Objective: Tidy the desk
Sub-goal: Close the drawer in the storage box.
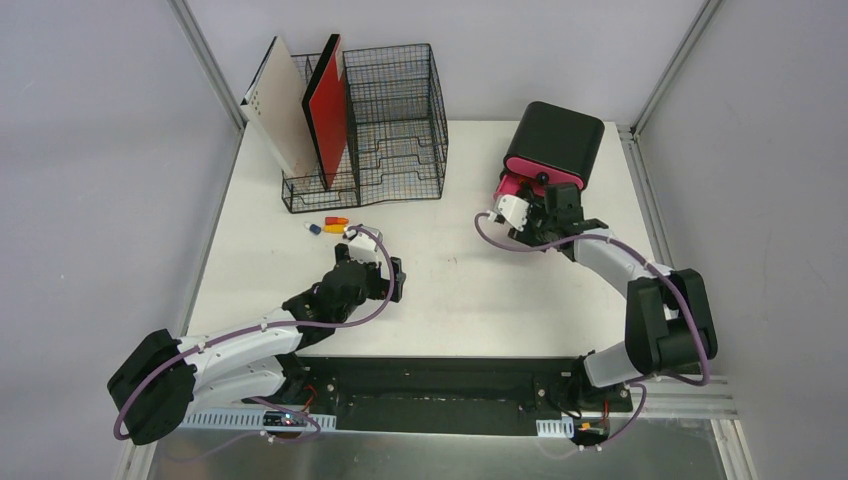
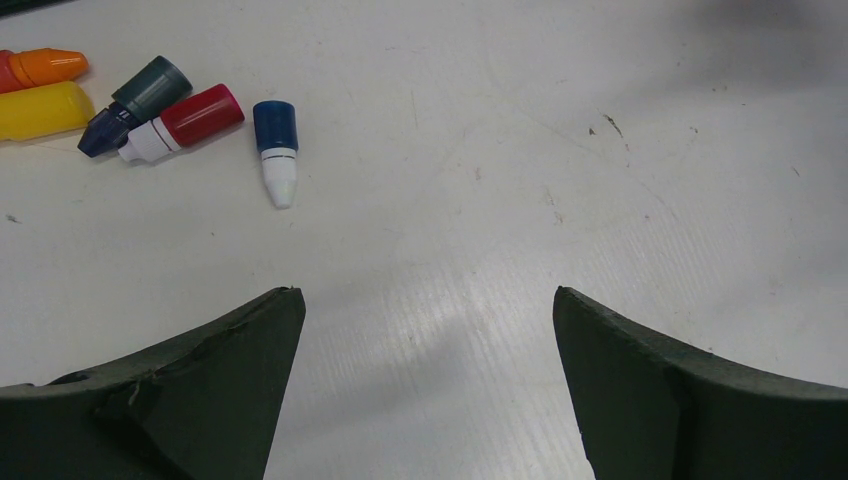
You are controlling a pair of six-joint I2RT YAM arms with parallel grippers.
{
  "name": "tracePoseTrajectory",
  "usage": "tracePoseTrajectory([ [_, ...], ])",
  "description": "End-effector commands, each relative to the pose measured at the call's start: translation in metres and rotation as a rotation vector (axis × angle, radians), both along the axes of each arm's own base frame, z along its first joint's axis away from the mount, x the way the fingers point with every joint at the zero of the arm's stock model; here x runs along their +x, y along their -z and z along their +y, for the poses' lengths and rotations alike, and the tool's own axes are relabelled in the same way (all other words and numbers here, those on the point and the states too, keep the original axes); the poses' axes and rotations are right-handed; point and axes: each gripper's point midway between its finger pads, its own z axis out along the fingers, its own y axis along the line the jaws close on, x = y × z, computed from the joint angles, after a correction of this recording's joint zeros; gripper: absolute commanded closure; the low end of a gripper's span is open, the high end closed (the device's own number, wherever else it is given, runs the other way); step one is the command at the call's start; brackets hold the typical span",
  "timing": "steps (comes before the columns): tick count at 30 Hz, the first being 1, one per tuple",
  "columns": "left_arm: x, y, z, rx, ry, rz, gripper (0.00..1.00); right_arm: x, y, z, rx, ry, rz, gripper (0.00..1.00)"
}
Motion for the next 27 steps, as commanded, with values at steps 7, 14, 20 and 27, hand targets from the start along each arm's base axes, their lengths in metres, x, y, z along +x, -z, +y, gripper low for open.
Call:
tracePoseTrajectory([
  [7, 0.008, -0.015, -0.002, -0.041, -0.02, -0.043, 0.01, 0.052, -0.034, -0.015, 0.045, 0.131, -0.097, 0.35],
  [14, 0.008, -0.015, -0.002, -0.043, -0.019, -0.045, 0.01, 0.065, -0.036, -0.026, 0.049, 0.183, -0.105, 0.25],
  [20, 0.008, -0.015, -0.002, -0.042, -0.021, -0.044, 0.01, 0.067, -0.039, -0.027, 0.07, 0.199, -0.112, 0.15],
  [27, 0.008, -0.015, -0.002, -0.042, -0.021, -0.044, 0.01, 0.071, -0.041, -0.028, 0.084, 0.226, -0.12, 0.01],
])
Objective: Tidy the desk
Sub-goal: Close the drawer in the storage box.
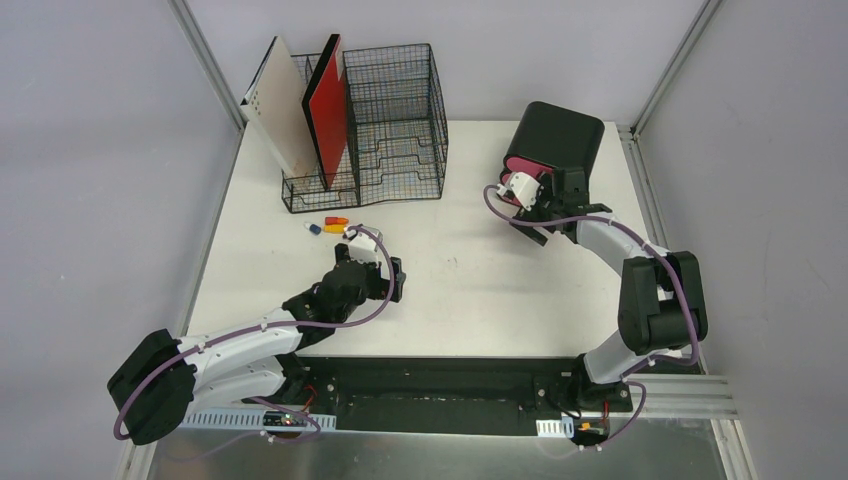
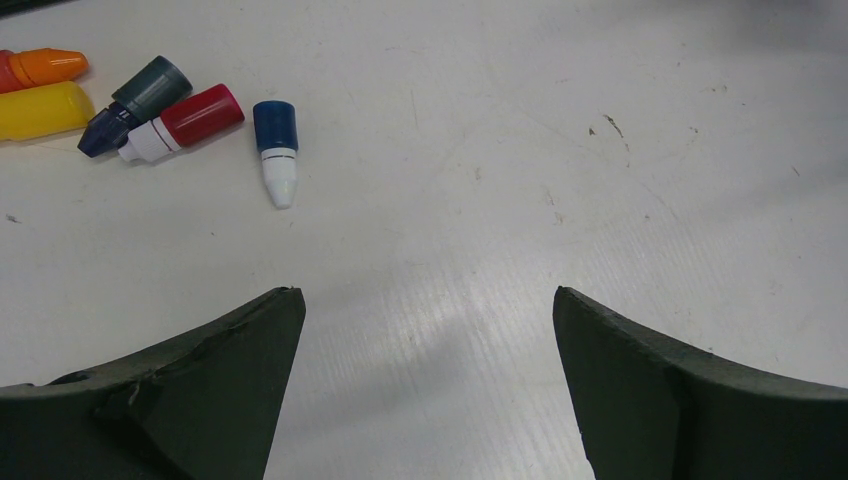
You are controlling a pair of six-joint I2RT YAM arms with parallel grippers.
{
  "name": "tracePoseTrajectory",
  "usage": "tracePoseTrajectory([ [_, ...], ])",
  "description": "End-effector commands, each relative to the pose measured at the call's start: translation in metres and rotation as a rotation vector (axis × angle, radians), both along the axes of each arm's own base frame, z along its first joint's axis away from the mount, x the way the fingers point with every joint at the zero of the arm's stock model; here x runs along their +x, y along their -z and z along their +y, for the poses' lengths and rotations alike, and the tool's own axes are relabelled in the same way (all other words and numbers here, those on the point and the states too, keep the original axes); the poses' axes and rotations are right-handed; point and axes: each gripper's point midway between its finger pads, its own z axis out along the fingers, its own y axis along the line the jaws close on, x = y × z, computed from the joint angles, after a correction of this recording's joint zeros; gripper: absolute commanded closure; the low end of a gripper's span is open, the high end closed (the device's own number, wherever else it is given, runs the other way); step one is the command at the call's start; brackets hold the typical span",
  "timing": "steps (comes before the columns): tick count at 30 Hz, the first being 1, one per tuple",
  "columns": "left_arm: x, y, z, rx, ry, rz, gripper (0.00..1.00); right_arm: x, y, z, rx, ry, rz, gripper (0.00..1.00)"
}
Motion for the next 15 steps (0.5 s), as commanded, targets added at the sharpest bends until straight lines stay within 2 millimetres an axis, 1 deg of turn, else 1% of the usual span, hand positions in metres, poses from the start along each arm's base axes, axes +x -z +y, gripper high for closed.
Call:
tracePoseTrajectory([
  [1, 0.008, -0.014, -0.001, -0.041, -0.021, -0.043, 0.01, 0.027, -0.03, -0.002, 0.023, 0.04, -0.107, 0.01],
  [5, 0.008, -0.014, -0.002, -0.041, -0.02, -0.043, 0.01, 0.029, -0.031, -0.007, 0.013, 0.066, -0.107, 0.01],
  [7, 0.008, -0.015, -0.002, -0.042, -0.019, -0.044, 0.01, 0.027, -0.032, -0.005, 0.02, 0.062, -0.1, 0.01],
  [12, 0.008, -0.014, -0.002, -0.04, -0.019, -0.044, 0.01, 0.018, -0.043, 0.007, 0.095, 0.039, -0.082, 0.01],
  [15, 0.008, -0.014, -0.002, -0.041, -0.019, -0.043, 0.01, 0.008, -0.049, 0.018, 0.154, 0.006, -0.049, 0.01],
])
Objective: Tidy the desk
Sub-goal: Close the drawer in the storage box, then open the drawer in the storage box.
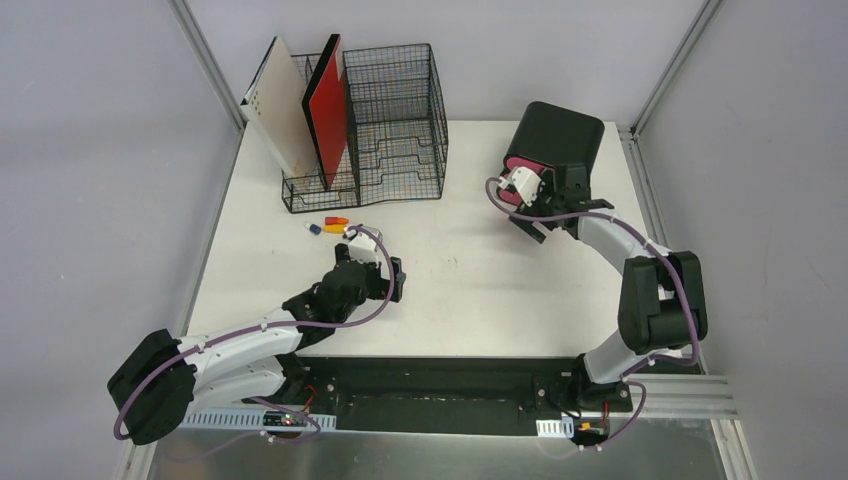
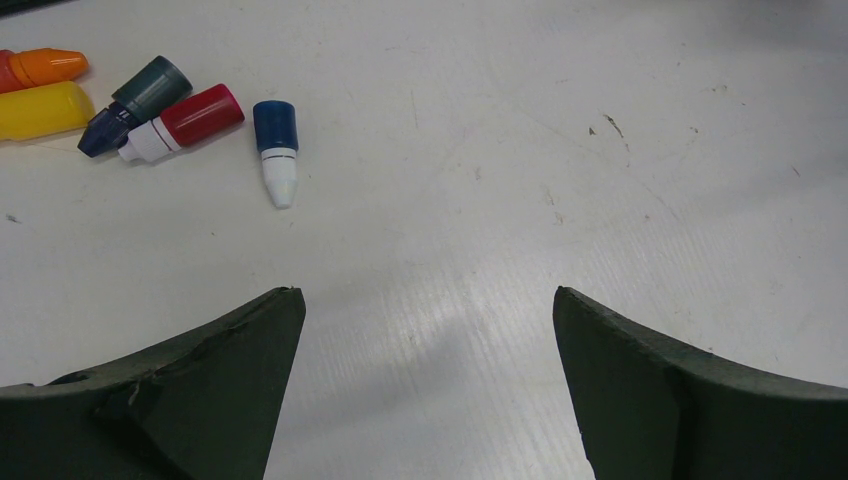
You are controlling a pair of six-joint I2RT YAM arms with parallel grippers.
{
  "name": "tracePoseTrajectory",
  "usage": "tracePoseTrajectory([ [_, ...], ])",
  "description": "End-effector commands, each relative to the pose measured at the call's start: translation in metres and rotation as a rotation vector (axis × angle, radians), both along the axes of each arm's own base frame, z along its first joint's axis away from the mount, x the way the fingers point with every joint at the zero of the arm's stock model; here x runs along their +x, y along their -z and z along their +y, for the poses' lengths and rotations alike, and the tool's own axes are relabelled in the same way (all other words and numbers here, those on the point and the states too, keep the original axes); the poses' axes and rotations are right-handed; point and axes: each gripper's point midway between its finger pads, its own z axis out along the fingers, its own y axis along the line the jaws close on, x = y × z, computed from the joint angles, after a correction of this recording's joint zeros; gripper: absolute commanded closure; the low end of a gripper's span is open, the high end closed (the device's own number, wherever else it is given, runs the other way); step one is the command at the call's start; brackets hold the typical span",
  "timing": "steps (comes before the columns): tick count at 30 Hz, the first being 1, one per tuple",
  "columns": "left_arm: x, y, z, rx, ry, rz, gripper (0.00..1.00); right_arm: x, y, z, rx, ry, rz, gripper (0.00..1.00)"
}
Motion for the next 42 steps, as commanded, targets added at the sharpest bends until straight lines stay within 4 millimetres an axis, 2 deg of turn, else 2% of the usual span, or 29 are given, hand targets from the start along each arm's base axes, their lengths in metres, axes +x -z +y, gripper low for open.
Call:
tracePoseTrajectory([
  [1, 0.008, -0.015, -0.002, -0.041, -0.019, -0.044, 0.01, 0.003, -0.047, 0.019, 0.128, -0.033, -0.059, 0.01],
  [7, 0.008, -0.014, -0.002, -0.041, -0.018, -0.044, 0.01, -0.033, -0.066, 0.041, 0.282, -0.101, 0.025, 0.01],
  [13, 0.008, -0.014, -0.003, -0.04, -0.016, -0.043, 0.01, -0.078, -0.098, 0.053, 0.458, -0.134, 0.132, 0.01],
  [19, 0.008, -0.014, -0.006, -0.037, 0.005, -0.042, 0.01, -0.125, -0.129, 0.066, 0.663, -0.087, 0.276, 0.01],
  [22, 0.008, -0.015, -0.008, -0.034, 0.015, -0.042, 0.01, -0.141, -0.138, 0.068, 0.727, -0.089, 0.279, 0.01],
  [25, 0.007, -0.015, -0.01, -0.033, 0.029, -0.044, 0.01, -0.144, -0.139, 0.056, 0.778, -0.066, 0.241, 0.01],
  [29, 0.005, -0.021, -0.017, -0.035, 0.075, -0.053, 0.01, -0.135, -0.133, 0.03, 0.802, 0.051, 0.194, 0.01],
  [32, 0.003, -0.028, -0.025, -0.064, 0.109, -0.051, 0.01, -0.132, -0.137, 0.025, 0.822, 0.083, 0.188, 0.01],
  [37, 0.001, -0.05, -0.056, -0.198, 0.19, -0.042, 0.01, -0.129, -0.141, 0.017, 0.806, 0.116, 0.134, 0.01],
  [42, 0.007, -0.064, -0.102, -0.301, 0.283, 0.001, 0.01, -0.127, -0.145, 0.009, 0.808, 0.148, 0.108, 0.01],
])
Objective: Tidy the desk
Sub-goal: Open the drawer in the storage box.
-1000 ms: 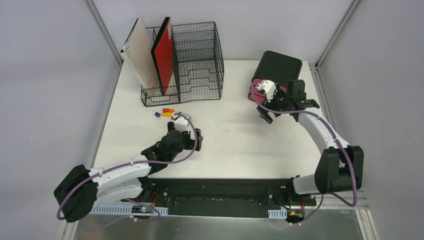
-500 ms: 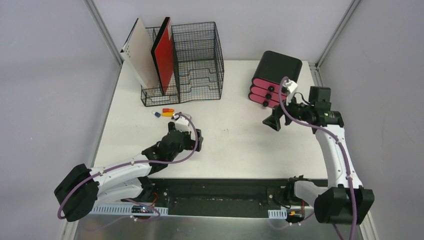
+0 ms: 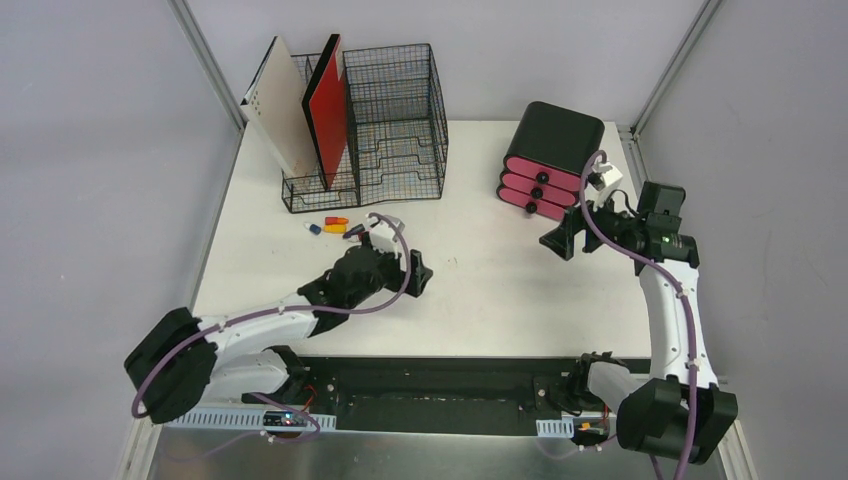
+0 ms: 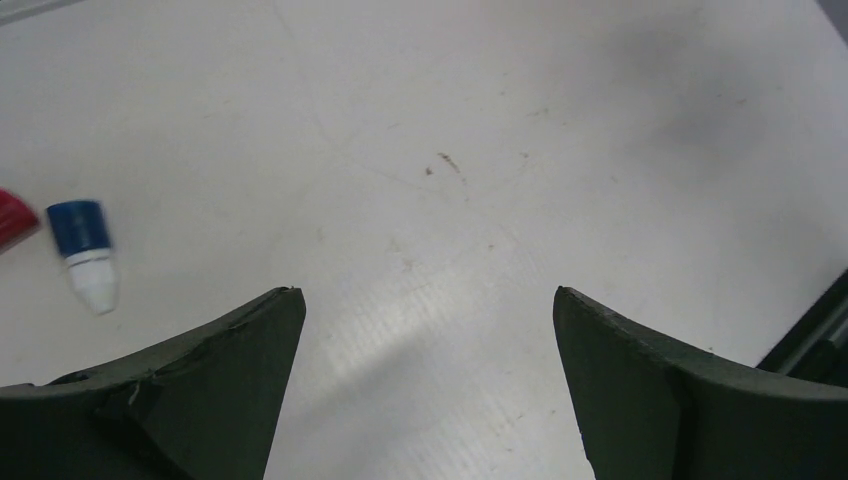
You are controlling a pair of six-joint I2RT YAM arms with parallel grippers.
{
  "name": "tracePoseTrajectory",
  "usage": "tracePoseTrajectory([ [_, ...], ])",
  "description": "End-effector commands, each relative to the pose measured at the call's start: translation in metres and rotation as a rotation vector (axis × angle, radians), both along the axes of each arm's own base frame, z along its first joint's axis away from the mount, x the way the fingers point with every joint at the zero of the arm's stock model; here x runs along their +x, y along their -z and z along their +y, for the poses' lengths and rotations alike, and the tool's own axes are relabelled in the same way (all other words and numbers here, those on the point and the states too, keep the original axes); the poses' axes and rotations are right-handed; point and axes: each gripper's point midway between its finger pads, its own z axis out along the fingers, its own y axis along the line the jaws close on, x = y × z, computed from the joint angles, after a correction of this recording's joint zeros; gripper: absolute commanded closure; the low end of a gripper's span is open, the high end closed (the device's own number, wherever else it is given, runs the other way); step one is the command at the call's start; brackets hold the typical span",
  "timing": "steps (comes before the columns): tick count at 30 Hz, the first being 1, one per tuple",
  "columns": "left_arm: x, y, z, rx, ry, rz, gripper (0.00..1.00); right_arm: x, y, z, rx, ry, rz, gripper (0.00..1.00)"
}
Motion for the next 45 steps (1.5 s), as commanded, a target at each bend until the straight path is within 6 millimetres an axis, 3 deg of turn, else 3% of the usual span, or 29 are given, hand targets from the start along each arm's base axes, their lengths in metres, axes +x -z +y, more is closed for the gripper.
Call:
tracePoseTrajectory([
  [1, 0.012, -0.042, -0.059, -0.171, 0.11, -0.002, 0.01, 0.006, -0.017, -0.006, 0.005, 0.031, -0.07, 0.01],
  [4, 0.021, -0.05, -0.097, -0.161, 0.137, -0.003, 0.03, 0.009, -0.015, -0.009, -0.007, 0.049, -0.069, 0.01],
  [9, 0.043, -0.041, -0.15, -0.125, 0.098, 0.013, 0.04, 0.012, -0.016, -0.017, -0.019, 0.087, -0.07, 0.01],
  [10, 0.048, -0.031, -0.159, -0.118, 0.083, 0.028, 0.05, 0.013, -0.016, -0.018, -0.016, 0.093, -0.068, 0.01],
  [14, 0.074, -0.022, -0.19, -0.193, 0.018, 0.04, 0.06, 0.016, -0.016, -0.022, -0.002, 0.123, -0.055, 0.01],
  [20, 0.108, -0.024, -0.229, -0.318, -0.044, 0.023, 0.1, 0.019, -0.017, -0.026, 0.015, 0.153, -0.046, 0.01],
  [25, 0.136, -0.015, -0.246, -0.401, -0.125, 0.044, 0.11, 0.019, -0.02, -0.029, 0.021, 0.172, -0.06, 0.01],
  [31, 0.167, -0.003, -0.257, -0.524, -0.177, 0.136, 0.19, 0.018, -0.022, -0.029, 0.03, 0.175, -0.065, 0.01],
  [39, 0.19, 0.024, -0.267, -0.596, -0.198, 0.229, 0.33, 0.018, -0.022, -0.029, 0.031, 0.173, -0.069, 0.01],
  [45, 0.201, 0.033, -0.275, -0.607, -0.18, 0.25, 0.38, 0.019, -0.022, -0.029, 0.031, 0.173, -0.067, 0.01],
])
